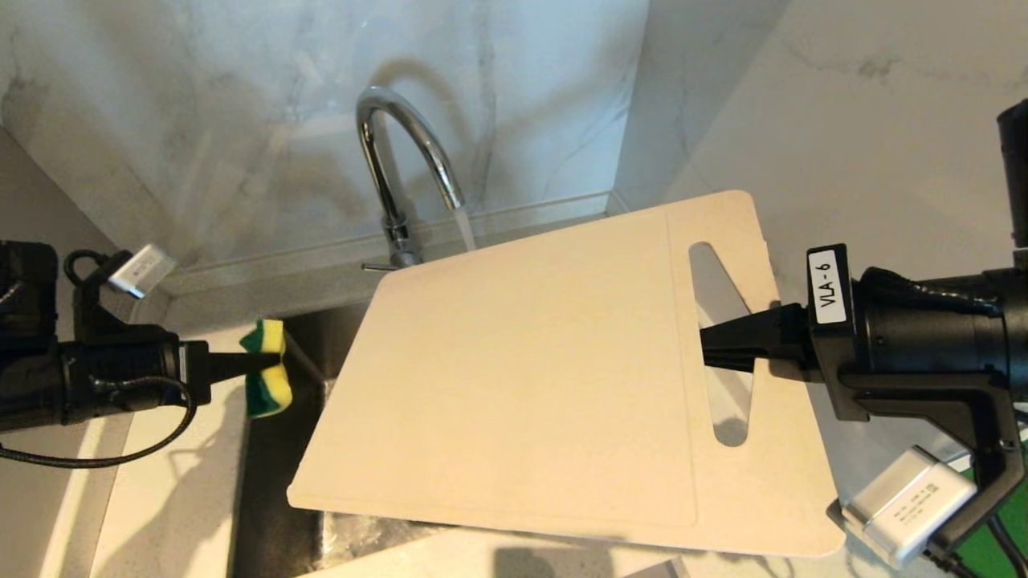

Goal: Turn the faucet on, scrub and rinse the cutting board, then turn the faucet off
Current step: Scrub the cutting board underwater

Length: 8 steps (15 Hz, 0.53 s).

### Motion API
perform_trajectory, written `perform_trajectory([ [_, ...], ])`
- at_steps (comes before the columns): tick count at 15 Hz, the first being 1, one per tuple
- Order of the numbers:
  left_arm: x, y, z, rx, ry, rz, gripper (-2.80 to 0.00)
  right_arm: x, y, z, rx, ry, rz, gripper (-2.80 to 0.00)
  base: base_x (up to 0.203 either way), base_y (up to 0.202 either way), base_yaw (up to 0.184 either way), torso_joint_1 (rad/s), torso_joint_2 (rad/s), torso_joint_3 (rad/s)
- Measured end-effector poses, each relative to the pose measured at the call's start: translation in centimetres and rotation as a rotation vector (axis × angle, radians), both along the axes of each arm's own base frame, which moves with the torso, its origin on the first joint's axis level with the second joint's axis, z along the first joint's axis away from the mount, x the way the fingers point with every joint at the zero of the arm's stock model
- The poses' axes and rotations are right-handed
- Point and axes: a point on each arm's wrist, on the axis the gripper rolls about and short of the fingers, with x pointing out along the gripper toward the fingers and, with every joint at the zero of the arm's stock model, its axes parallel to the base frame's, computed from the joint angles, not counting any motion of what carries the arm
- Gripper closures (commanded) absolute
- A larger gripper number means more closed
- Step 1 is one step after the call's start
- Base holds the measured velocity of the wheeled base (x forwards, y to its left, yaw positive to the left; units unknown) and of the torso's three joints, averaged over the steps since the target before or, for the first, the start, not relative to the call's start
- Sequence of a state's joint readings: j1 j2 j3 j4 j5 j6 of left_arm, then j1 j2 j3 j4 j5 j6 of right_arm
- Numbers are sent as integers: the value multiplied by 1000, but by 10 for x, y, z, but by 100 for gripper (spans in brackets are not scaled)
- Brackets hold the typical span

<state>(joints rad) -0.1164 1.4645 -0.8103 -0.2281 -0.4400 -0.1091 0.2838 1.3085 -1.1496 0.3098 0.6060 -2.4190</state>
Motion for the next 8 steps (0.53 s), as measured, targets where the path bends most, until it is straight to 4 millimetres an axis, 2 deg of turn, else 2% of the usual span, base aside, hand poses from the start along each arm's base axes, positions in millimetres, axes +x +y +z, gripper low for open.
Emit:
perform_trajectory([
  [2, -4, -1, 23, -25, -36, 1, 0, 0, 0, 0, 0, -1, 0, 0, 0, 0, 0, 0, 0, 0],
  [4, -11, -8, 56, -77, -56, -12, 0, 0, 0, -1, -1, 3, 2, 0, 0, 0, 0, 0, 0, 0],
  [6, -25, -27, 83, -117, -56, -82, 0, 1, 0, -2, -2, 6, 2, 0, 0, 0, 0, 0, 0, 0],
  [8, -47, -58, 102, -126, -53, -188, 0, 4, 1, -2, 1, -5, 2, 0, 0, 0, 0, 0, 0, 0],
])
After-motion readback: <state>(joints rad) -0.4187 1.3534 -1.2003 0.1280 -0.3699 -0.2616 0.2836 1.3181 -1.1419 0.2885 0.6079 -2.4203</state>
